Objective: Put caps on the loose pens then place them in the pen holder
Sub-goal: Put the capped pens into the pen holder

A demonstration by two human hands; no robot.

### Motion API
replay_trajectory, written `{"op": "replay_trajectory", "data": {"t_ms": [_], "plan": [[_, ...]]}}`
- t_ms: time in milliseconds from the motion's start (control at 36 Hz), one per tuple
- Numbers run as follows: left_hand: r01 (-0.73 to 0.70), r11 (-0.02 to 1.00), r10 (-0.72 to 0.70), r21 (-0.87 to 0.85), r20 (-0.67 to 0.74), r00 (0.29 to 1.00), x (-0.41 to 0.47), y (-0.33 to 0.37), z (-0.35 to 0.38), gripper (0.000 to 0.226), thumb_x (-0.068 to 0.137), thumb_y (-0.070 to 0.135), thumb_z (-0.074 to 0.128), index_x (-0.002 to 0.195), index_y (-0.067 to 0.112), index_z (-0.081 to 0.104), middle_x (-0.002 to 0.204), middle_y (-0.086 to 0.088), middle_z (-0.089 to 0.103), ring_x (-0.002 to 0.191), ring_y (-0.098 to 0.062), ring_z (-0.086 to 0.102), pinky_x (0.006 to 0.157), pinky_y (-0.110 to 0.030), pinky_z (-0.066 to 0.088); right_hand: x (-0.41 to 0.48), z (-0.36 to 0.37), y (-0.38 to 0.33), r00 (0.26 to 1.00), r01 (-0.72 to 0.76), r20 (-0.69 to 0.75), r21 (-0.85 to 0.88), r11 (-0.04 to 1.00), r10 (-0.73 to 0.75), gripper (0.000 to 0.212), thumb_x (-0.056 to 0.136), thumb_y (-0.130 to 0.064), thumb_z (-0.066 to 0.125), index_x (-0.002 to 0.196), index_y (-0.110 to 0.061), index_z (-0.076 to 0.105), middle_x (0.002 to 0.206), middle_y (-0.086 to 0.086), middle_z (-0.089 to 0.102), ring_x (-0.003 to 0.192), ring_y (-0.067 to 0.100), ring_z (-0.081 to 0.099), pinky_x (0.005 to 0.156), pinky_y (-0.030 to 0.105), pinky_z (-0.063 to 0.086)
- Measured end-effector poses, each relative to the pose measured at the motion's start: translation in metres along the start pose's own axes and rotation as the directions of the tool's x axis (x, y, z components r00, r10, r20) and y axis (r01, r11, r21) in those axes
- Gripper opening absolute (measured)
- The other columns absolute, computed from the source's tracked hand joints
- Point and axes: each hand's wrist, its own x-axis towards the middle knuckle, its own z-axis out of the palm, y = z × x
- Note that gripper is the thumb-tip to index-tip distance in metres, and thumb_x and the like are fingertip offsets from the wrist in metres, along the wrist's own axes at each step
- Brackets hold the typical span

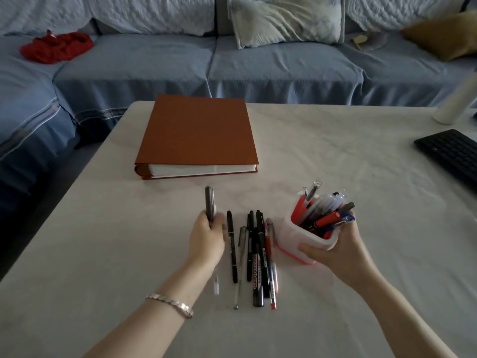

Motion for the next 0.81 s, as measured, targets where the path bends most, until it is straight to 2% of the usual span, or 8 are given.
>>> {"op": "replay_trajectory", "data": {"t_ms": [111, 194, 278, 472, 556, 611, 694, 806], "plan": [[-0.128, 0.918, 0.134, -0.374, -0.011, 0.991, -0.001, 0.056, 0.004, 0.012, 0.095, 0.019, 0.044, 0.084, 0.021, 0.049, 0.063, 0.003, 0.049, 0.046, -0.003, 0.04, 0.051, -0.02, 0.034, 0.0, 0.0, 0.002, 1.0, -0.017, 0.009, -0.008, 1.0, 0.018, 0.077, 0.049, -0.003, 0.086, 0.108, -0.02, 0.039, 0.1, -0.011, 0.048, 0.084, -0.014, 0.05, 0.069, 0.014, 0.044], [-0.148, 0.75, 0.249, -0.645, 0.068, 0.966, -0.003, 0.092, 0.013, 0.015, 0.095, 0.012, 0.041, 0.091, 0.024, 0.049, 0.066, 0.005, 0.05, 0.056, -0.005, 0.043, 0.058, -0.015, 0.037, 0.0, 0.0, 0.002, 1.0, -0.018, -0.001, -0.006, 1.0, 0.018, 0.077, 0.05, -0.001, 0.086, 0.11, -0.016, 0.04, 0.099, -0.014, 0.048, 0.083, -0.017, 0.049, 0.069, 0.006, 0.043], [-0.153, 0.668, 0.347, -0.728, 0.124, 0.93, -0.007, 0.109, 0.033, 0.013, 0.094, 0.012, 0.041, 0.089, 0.022, 0.048, 0.07, 0.005, 0.051, 0.065, -0.007, 0.048, 0.072, -0.02, 0.041, -0.001, 0.001, 0.001, 1.0, 0.004, 0.003, -0.01, 1.0, -0.004, 0.07, 0.053, 0.007, 0.082, 0.108, -0.008, 0.042, 0.095, -0.015, 0.048, 0.083, -0.019, 0.049, 0.068, 0.0, 0.04], [-0.243, 0.849, 0.423, -0.469, 0.328, 0.845, -0.026, 0.085, 0.081, 0.009, 0.093, 0.009, 0.046, 0.088, 0.014, 0.051, 0.081, 0.001, 0.065, 0.081, -0.006, 0.064, 0.083, -0.018, 0.049, -0.002, 0.001, -0.002, 1.0, 0.016, -0.005, 0.027, 1.0, -0.016, 0.068, 0.053, 0.009, 0.081, 0.1, -0.021, 0.041, 0.095, -0.011, 0.049, 0.081, -0.02, 0.049, 0.066, -0.001, 0.04], [-0.273, 0.917, 0.37, -0.292, 0.364, 0.855, -0.029, 0.069, 0.084, 0.006, 0.09, 0.006, 0.05, 0.09, 0.009, 0.055, 0.083, 0.004, 0.066, 0.079, 0.005, 0.062, 0.075, -0.006, 0.045, 0.001, 0.0, 0.001, 1.0, 0.009, 0.029, 0.053, 0.999, -0.01, 0.072, 0.048, -0.007, 0.085, 0.104, -0.025, 0.044, 0.1, 0.003, 0.055, 0.088, 0.0, 0.057, 0.07, 0.014, 0.052], [-0.344, 0.916, 0.395, -0.206, 0.309, 0.865, -0.028, 0.062, 0.081, 0.018, 0.087, 0.005, 0.054, 0.091, 0.021, 0.053, 0.086, 0.005, 0.067, 0.084, 0.001, 0.063, 0.081, -0.01, 0.045, 0.002, 0.0, 0.002, 0.999, 0.0, 0.041, 0.081, 0.997, -0.003, 0.076, 0.044, -0.025, 0.083, 0.11, -0.027, 0.044, 0.105, 0.004, 0.057, 0.091, 0.011, 0.06, 0.071, 0.023, 0.055], [-0.505, 0.85, 0.526, -0.149, 0.206, 0.825, -0.023, 0.058, 0.075, 0.047, 0.082, 0.003, 0.062, 0.114, 0.029, 0.041, 0.092, 0.001, 0.064, 0.078, -0.01, 0.064, 0.076, -0.02, 0.051, 0.001, 0.001, -0.002, 1.0, 0.023, 0.011, 0.086, 0.996, -0.024, 0.074, 0.044, -0.021, 0.082, 0.105, -0.035, 0.042, 0.105, -0.004, 0.057, 0.09, 0.0, 0.058, 0.069, 0.012, 0.049], [-0.838, 0.54, 0.798, 0.078, 0.269, 0.54, -0.011, 0.056, 0.066, 0.07, 0.082, -0.001, 0.059, 0.133, 0.031, 0.024, 0.1, 0.001, 0.058, 0.067, -0.011, 0.053, 0.062, -0.017, 0.049, 0.001, 0.002, -0.004, 0.997, 0.064, 0.025, 0.106, 0.992, -0.067, 0.071, 0.049, -0.006, 0.083, 0.101, -0.033, 0.042, 0.099, -0.006, 0.057, 0.085, -0.008, 0.058, 0.066, 0.008, 0.047]]}}
